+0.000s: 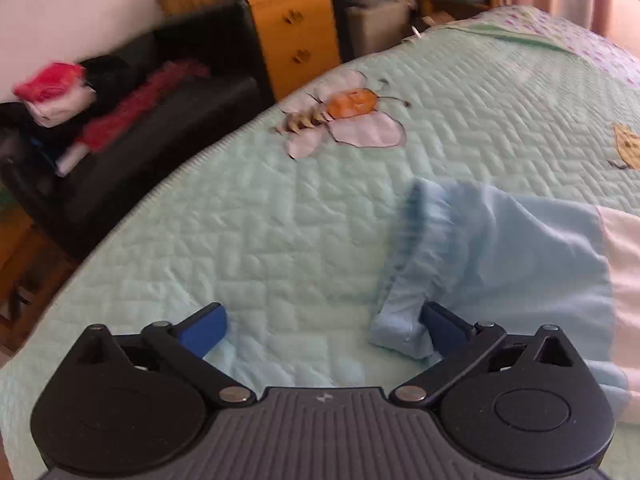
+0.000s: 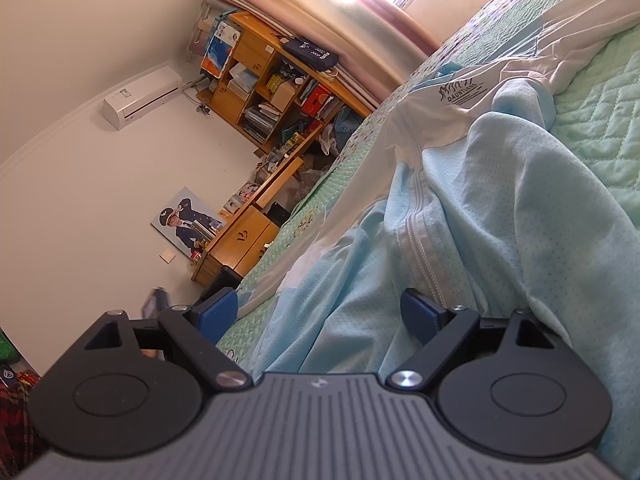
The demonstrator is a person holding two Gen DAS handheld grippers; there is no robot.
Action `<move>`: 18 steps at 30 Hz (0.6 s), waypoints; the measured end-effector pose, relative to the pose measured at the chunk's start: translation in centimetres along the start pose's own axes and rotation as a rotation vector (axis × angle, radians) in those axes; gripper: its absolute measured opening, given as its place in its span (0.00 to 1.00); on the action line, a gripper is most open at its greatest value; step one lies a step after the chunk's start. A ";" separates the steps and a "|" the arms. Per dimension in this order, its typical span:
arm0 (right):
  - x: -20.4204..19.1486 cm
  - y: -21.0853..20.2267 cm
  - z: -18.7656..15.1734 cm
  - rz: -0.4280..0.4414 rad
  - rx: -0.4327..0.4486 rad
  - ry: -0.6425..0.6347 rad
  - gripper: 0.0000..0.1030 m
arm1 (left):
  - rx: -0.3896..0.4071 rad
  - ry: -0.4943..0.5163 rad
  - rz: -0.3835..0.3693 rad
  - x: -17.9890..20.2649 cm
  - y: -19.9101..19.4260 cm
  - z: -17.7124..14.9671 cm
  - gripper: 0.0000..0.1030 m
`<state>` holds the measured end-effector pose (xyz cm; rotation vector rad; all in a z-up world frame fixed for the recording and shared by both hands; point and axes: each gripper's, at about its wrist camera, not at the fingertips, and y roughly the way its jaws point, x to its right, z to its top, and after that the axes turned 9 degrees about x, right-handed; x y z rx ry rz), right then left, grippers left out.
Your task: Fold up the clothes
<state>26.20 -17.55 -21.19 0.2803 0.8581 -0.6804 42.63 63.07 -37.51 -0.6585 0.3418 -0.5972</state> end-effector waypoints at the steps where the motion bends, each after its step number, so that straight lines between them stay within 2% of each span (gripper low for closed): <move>1: -0.1 0.1 0.0 -0.003 -0.002 -0.003 0.86 | -0.005 -0.002 0.049 0.3 0.6 0.1 1.00; 2: -0.1 0.1 0.0 -0.004 -0.002 -0.005 0.86 | 0.005 -0.027 0.077 0.4 0.2 0.4 0.99; 4: -0.1 0.1 0.0 -0.005 -0.003 -0.006 0.86 | 0.057 -0.004 0.076 1.9 -1.0 0.6 0.94; 8: -0.1 0.1 0.1 -0.007 -0.004 -0.007 0.86 | 0.175 0.077 0.045 5.6 -3.6 0.5 0.97; 9: -0.2 0.2 0.1 -0.011 -0.006 -0.011 0.86 | 0.190 0.097 0.011 6.6 -4.7 0.2 0.99; 13: -1.0 0.3 0.0 -0.042 -0.025 -0.047 0.86 | 0.160 0.186 -0.261 11.5 -11.9 -3.0 0.99; 16: -2.1 0.1 0.1 -0.069 -0.070 -0.076 0.86 | 0.085 0.293 -0.454 15.0 -19.5 -7.6 0.99; 18: -2.8 -1.0 0.1 -0.075 -0.088 -0.067 0.86 | 0.054 0.366 -0.545 16.5 -24.0 -10.6 0.99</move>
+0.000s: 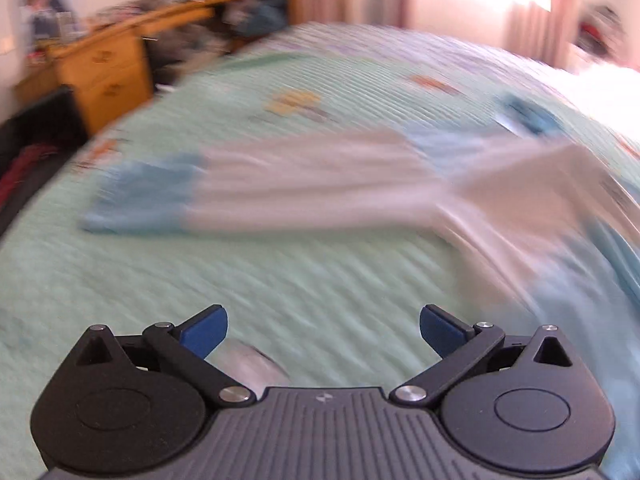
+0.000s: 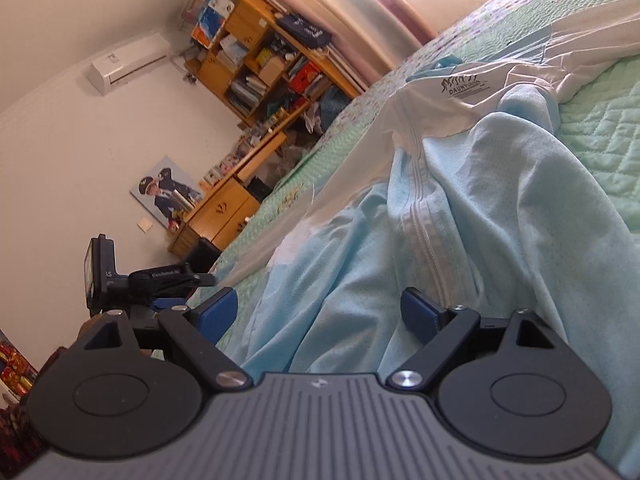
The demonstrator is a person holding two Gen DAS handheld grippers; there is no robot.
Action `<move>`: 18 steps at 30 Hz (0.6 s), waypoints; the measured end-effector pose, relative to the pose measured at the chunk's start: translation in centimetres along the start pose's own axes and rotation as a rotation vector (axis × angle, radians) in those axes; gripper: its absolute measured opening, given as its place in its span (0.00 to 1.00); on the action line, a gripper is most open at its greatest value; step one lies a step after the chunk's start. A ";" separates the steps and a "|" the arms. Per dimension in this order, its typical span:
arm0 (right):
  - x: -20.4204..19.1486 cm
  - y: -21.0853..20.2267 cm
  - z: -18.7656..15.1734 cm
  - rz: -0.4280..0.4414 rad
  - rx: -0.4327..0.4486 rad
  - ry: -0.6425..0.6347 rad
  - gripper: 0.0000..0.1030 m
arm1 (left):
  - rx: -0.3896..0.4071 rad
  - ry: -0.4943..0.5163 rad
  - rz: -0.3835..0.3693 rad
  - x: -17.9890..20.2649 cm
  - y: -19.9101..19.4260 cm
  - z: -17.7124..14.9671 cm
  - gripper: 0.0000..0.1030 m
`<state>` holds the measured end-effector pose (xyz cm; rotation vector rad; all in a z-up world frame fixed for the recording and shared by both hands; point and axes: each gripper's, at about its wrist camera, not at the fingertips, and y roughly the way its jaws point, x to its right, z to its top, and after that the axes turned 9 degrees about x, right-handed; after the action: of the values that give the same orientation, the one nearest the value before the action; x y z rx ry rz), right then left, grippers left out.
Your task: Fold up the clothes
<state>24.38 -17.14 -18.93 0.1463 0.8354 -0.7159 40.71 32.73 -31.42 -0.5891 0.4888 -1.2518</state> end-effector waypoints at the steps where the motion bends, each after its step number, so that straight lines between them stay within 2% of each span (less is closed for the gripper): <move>1: -0.2 -0.9 0.0 -0.008 0.000 0.004 0.86 | 0.004 0.035 -0.025 1.8 -1.2 -0.8 0.99; 5: -1.1 -5.5 0.6 -0.066 0.041 -0.022 0.87 | 0.097 0.185 -0.037 7.6 -4.9 -4.4 1.00; 7: -1.3 -7.8 1.1 -0.132 0.066 -0.065 0.89 | 0.140 0.227 -0.056 8.9 -7.0 -5.7 1.00; 9: -1.5 -9.7 1.3 -0.235 0.094 -0.139 0.89 | 0.172 0.275 -0.076 9.8 -8.5 -6.5 1.00; 10: -1.2 -10.2 1.4 -0.261 0.094 -0.146 0.89 | 0.171 0.293 -0.086 10.3 -9.5 -6.7 1.00; 13: 0.2 -11.3 1.3 -0.297 0.076 -0.103 0.89 | 0.100 0.308 -0.122 12.5 -14.0 -6.8 0.98; 15: 0.9 -11.5 0.7 -0.317 0.056 -0.070 0.89 | 0.056 0.243 -0.162 13.2 -19.5 -7.3 0.96; 16: 0.9 -11.5 0.4 -0.330 0.046 -0.071 0.89 | 0.046 0.215 -0.175 13.2 -21.1 -7.5 0.95; 18: 0.8 -11.5 -0.1 -0.336 0.037 -0.089 0.89 | 0.047 0.187 -0.188 12.7 -21.3 -7.6 0.94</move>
<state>17.36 -26.22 -17.84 0.0061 0.7699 -1.0466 23.46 14.99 -23.52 -0.4884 0.5675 -1.5018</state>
